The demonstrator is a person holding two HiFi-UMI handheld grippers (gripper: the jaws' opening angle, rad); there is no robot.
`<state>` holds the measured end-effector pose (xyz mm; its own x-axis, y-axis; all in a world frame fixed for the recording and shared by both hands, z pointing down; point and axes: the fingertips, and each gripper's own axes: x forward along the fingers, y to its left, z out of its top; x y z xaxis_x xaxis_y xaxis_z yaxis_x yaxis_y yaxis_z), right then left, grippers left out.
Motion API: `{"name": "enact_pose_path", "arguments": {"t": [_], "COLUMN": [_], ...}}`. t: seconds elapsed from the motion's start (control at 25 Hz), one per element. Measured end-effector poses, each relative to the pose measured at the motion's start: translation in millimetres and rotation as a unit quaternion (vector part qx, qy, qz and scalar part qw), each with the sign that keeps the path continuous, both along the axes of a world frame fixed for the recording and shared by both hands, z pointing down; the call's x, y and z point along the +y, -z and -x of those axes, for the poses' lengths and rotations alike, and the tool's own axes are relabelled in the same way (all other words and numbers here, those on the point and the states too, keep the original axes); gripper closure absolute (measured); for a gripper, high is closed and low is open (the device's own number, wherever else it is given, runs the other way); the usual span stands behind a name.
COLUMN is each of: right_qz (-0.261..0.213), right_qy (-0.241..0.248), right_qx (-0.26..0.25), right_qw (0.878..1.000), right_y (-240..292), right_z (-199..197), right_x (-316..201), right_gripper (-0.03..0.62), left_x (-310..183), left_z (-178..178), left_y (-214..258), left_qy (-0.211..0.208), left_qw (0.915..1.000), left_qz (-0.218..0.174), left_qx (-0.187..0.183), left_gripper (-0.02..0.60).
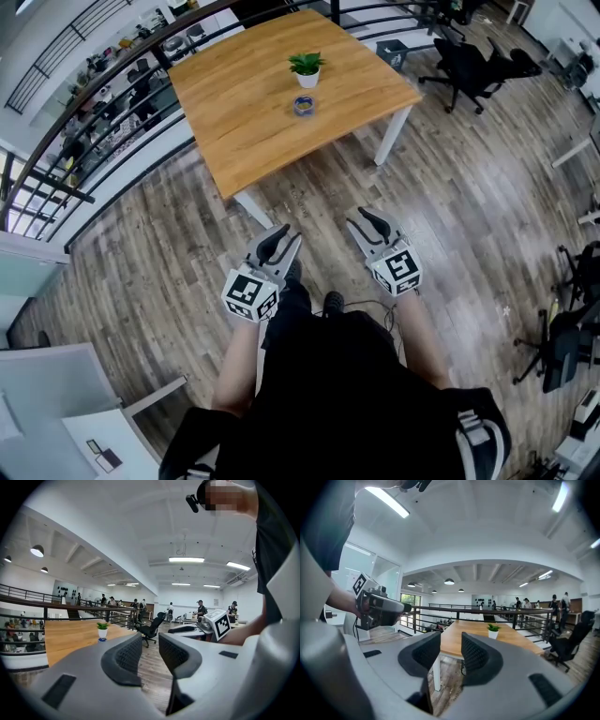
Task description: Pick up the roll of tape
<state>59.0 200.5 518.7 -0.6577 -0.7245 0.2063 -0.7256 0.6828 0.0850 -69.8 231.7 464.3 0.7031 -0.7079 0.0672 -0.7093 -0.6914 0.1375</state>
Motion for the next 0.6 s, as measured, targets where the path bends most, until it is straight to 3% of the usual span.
{"name": "enact_pose_path", "arguments": {"t": [0.28, 0.44, 0.6], "right_qz": [-0.006, -0.005, -0.004], "right_qy": [0.002, 0.006, 0.007], "right_qx": [-0.001, -0.007, -0.005], "right_qw": [1.000, 1.000, 1.000], "right_y": [1, 3, 7], "right_z": [8, 18, 26], "right_x": [-12, -16, -20], "right_gripper": [0.376, 0.282, 0.255], "left_x": [-8, -14, -20], "left_z": [7, 13, 17], "left_y": [-4, -6, -4], "left_qy": [-0.007, -0.007, -0.006], "left_qw": [0.9999, 0.9999, 0.9999], "left_qz": [0.007, 0.013, 0.012], "left_qx": [-0.001, -0.004, -0.005], "left_gripper": [0.433, 0.391, 0.348]}}
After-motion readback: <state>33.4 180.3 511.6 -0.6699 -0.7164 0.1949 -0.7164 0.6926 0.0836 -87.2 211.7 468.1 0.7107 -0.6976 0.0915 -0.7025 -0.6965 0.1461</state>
